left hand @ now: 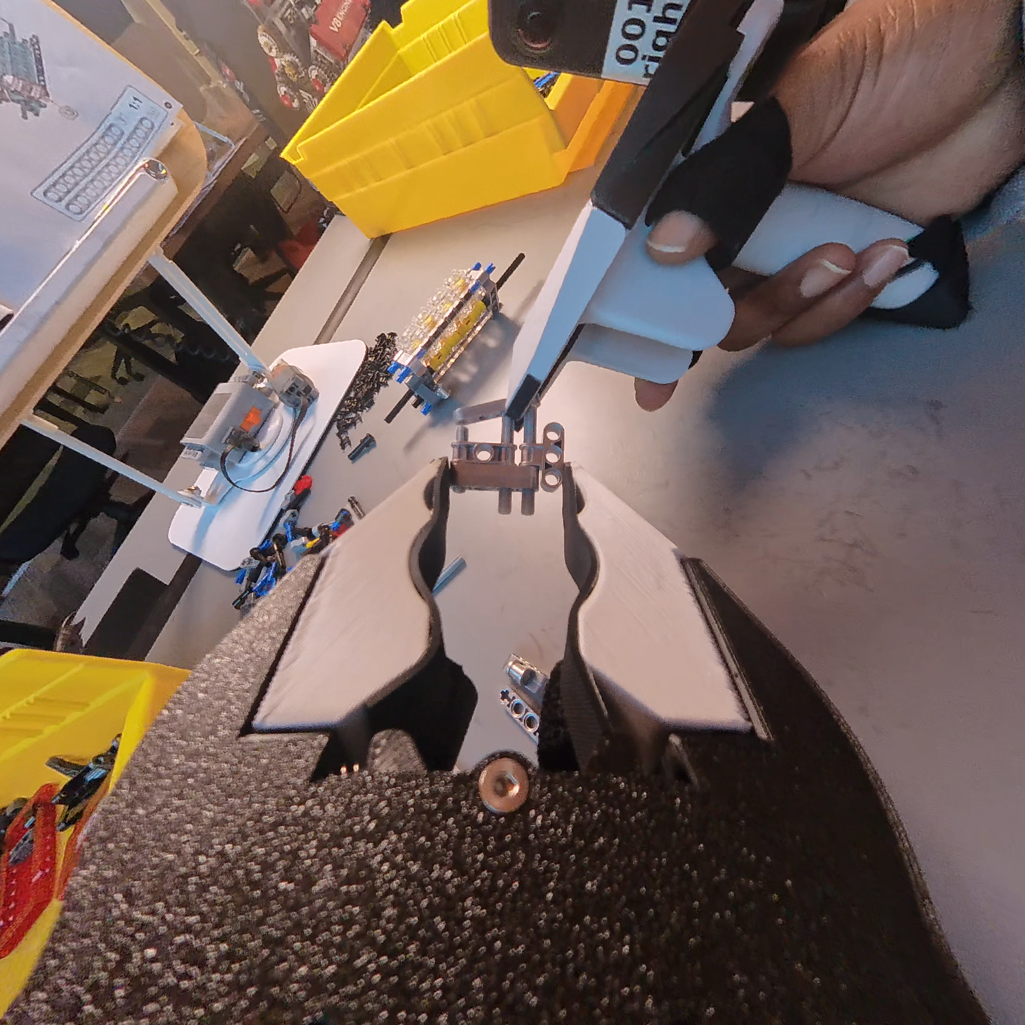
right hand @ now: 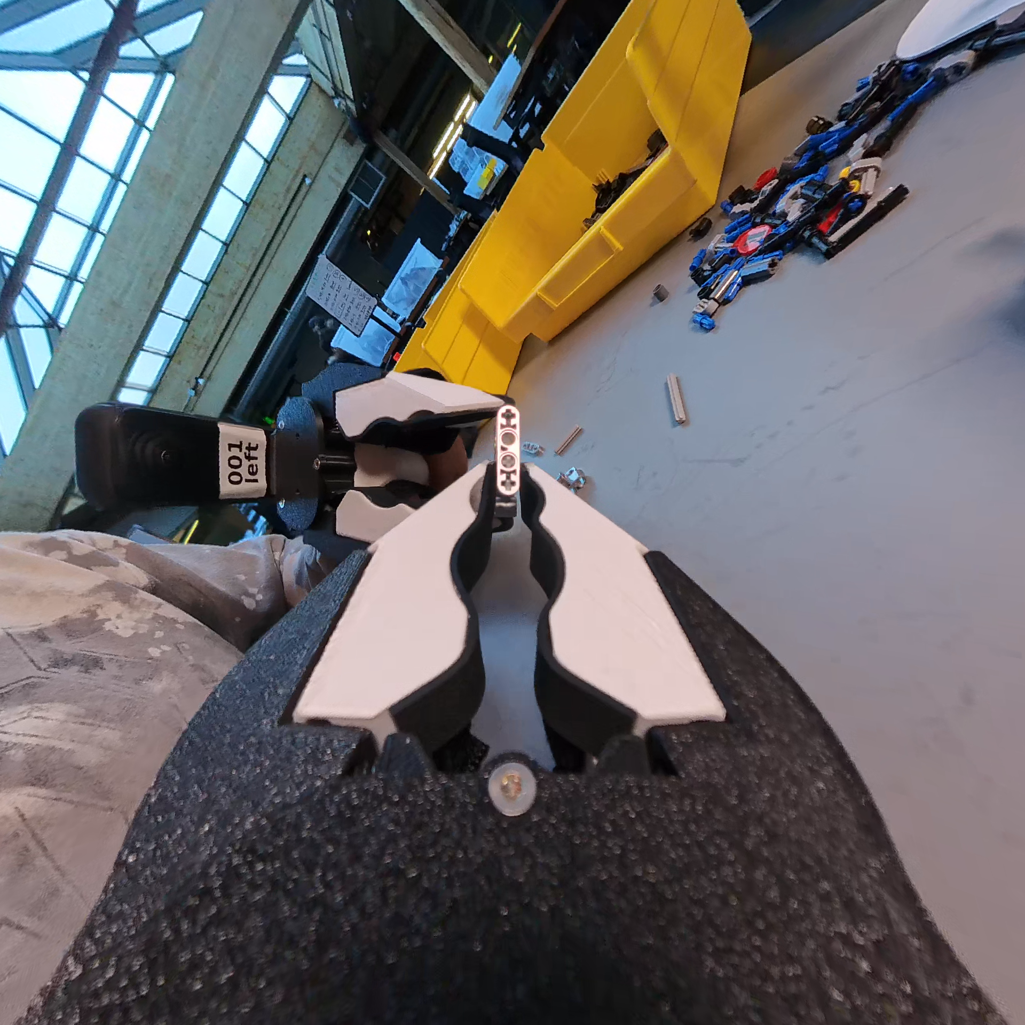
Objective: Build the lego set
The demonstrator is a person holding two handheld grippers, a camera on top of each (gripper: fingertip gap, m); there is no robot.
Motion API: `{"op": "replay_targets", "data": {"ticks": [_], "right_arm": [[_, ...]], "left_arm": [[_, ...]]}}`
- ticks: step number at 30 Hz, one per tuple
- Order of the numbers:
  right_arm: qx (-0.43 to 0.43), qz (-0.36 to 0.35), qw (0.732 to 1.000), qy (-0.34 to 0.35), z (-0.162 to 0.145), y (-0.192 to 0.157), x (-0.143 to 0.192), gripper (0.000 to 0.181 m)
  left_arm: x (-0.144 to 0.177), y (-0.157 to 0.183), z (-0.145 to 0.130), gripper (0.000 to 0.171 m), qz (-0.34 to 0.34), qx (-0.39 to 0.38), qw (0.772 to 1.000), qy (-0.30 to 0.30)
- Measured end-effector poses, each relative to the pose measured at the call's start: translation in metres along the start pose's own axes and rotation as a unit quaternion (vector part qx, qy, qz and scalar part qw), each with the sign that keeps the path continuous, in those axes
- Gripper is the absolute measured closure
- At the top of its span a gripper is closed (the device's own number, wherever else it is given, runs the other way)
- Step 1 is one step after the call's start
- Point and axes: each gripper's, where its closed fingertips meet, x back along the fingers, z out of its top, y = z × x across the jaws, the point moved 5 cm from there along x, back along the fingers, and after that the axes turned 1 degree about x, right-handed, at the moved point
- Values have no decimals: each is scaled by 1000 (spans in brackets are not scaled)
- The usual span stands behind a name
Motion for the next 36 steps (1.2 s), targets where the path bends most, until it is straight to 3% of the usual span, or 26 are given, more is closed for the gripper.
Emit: {"op": "replay_targets", "data": {"ticks": [9, 20, 23, 26, 30, 36], "right_arm": [[-19, -7, 1000, 10, -3, 1, -5, 177], [50, -28, 998, -20, -3, -4, -3, 177], [74, -31, 996, -37, -1, -5, 0, 177], [97, -36, 991, -81, -5, -3, 4, 177], [127, -45, 981, -142, -15, -2, 7, 177], [157, -79, 971, -162, -14, 5, 13, 177]], "left_arm": [[-3, 0, -1, 133, -3, 48, 999, -10], [-6, 4, 1, 133, 8, 57, 998, 1], [-5, 8, 4, 133, -17, 68, 997, 19], [-7, 18, 2, 145, -77, 90, 993, 20], [-13, 30, -11, 156, -130, 98, 986, -26], [-8, 21, -24, 155, -156, 111, 979, -62]]}}
